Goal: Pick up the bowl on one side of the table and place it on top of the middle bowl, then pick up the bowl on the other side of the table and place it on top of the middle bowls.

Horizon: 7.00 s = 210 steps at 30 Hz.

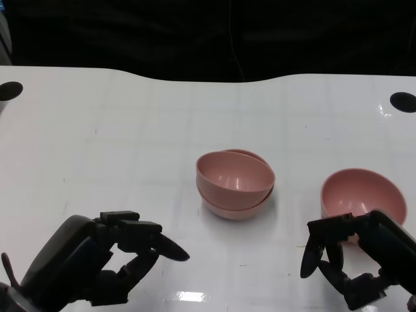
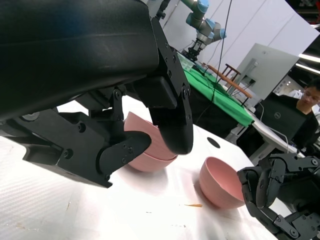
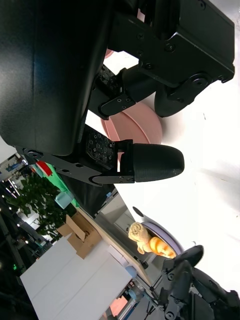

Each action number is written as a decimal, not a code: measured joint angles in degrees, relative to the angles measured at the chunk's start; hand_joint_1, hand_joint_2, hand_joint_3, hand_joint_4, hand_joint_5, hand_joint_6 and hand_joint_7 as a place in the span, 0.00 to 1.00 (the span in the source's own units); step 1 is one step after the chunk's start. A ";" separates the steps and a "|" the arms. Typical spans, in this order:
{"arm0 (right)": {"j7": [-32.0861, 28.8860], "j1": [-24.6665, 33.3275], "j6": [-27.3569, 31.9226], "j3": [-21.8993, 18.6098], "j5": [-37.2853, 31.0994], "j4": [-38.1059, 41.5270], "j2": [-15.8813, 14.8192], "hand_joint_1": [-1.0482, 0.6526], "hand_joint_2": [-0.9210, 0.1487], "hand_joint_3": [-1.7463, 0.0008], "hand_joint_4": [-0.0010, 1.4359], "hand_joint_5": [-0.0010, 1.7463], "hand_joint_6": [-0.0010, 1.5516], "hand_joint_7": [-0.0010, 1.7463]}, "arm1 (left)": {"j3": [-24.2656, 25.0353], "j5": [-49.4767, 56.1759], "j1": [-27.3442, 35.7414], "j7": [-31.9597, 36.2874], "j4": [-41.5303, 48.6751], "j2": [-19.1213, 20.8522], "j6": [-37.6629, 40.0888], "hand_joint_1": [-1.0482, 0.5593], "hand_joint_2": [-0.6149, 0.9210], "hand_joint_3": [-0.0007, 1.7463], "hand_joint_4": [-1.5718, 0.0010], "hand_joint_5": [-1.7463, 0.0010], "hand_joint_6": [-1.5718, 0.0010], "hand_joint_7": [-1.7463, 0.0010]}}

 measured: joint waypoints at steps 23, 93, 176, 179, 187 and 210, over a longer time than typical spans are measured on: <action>-2.37 3.61 37.87 -6.19 -27.94 -28.82 -2.37 0.33 0.09 1.00 0.25 0.23 0.27 0.02 | 0.74 -4.32 0.09 -4.32 6.14 -3.83 1.36 0.72 0.53 0.95 0.43 0.03 0.45 0.14; -18.43 -19.64 25.81 9.68 -31.05 -1.36 -8.57 0.56 0.47 0.44 0.67 1.00 0.54 0.89 | 0.65 -0.83 0.02 -6.32 3.57 -4.61 3.79 0.70 0.55 0.91 0.44 0.05 0.46 0.17; -11.46 -26.41 9.11 14.88 -25.12 8.35 -4.16 0.31 0.00 0.95 0.22 0.32 0.39 0.00 | 0.60 -0.14 -0.20 -6.36 5.66 -4.46 3.05 0.65 0.59 0.87 0.48 0.04 0.49 0.16; -11.40 -24.45 8.95 14.49 -25.36 5.97 -4.94 0.31 0.00 0.96 0.19 0.31 0.37 0.00 | 0.61 -0.13 -0.29 -6.36 5.80 -4.42 2.98 0.66 0.59 0.86 0.48 0.04 0.49 0.17; -10.89 -21.87 8.40 14.61 -27.52 4.64 -5.56 0.31 0.00 0.95 0.18 0.30 0.36 0.00 | 0.61 -0.10 -0.36 -6.36 6.08 -4.39 2.42 0.65 0.60 0.86 0.48 0.04 0.49 0.17; -19.43 -12.43 0.85 8.82 -23.72 2.66 -6.05 0.36 0.00 0.96 0.09 0.44 0.34 0.01 | 0.62 0.16 -0.91 -6.36 7.30 -4.36 1.92 0.64 0.59 0.86 0.48 0.03 0.49 0.16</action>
